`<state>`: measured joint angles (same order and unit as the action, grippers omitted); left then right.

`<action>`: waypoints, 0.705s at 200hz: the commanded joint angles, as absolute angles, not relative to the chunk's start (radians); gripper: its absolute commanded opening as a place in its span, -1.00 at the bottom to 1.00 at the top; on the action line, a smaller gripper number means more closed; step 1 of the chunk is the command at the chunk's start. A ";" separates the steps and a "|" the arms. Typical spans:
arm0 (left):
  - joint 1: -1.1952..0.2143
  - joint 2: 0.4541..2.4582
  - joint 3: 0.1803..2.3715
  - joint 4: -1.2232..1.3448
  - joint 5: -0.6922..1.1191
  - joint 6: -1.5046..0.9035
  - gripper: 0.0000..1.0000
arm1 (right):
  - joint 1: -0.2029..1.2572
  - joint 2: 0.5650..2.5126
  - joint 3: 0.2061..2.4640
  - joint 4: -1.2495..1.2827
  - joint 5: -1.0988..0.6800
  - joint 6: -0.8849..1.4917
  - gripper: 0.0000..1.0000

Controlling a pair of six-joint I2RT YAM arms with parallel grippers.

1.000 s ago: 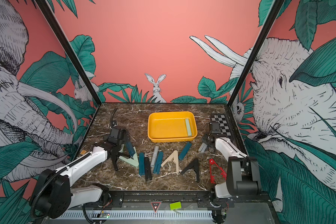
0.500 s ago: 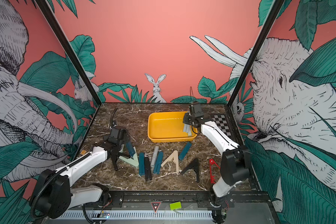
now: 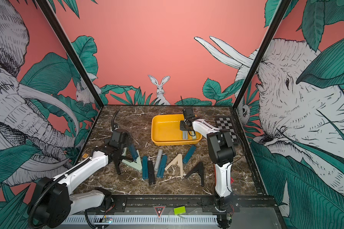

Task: Put the pruning pliers into the storage box
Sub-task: Place the pruning pliers in the storage box.

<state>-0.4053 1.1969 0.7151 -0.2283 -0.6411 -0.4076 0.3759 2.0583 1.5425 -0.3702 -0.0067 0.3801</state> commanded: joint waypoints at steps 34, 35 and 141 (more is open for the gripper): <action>-0.410 1.139 0.700 -0.281 -0.685 -0.411 0.98 | 0.363 2.118 1.618 -0.420 0.047 0.299 -0.85; -0.410 1.138 0.700 -0.281 -0.686 -0.410 0.99 | 0.363 2.119 1.619 -0.420 0.047 0.298 -0.85; -0.410 1.130 0.718 -0.293 -0.695 -0.394 0.98 | 0.333 2.157 1.629 -0.453 0.085 0.283 -0.79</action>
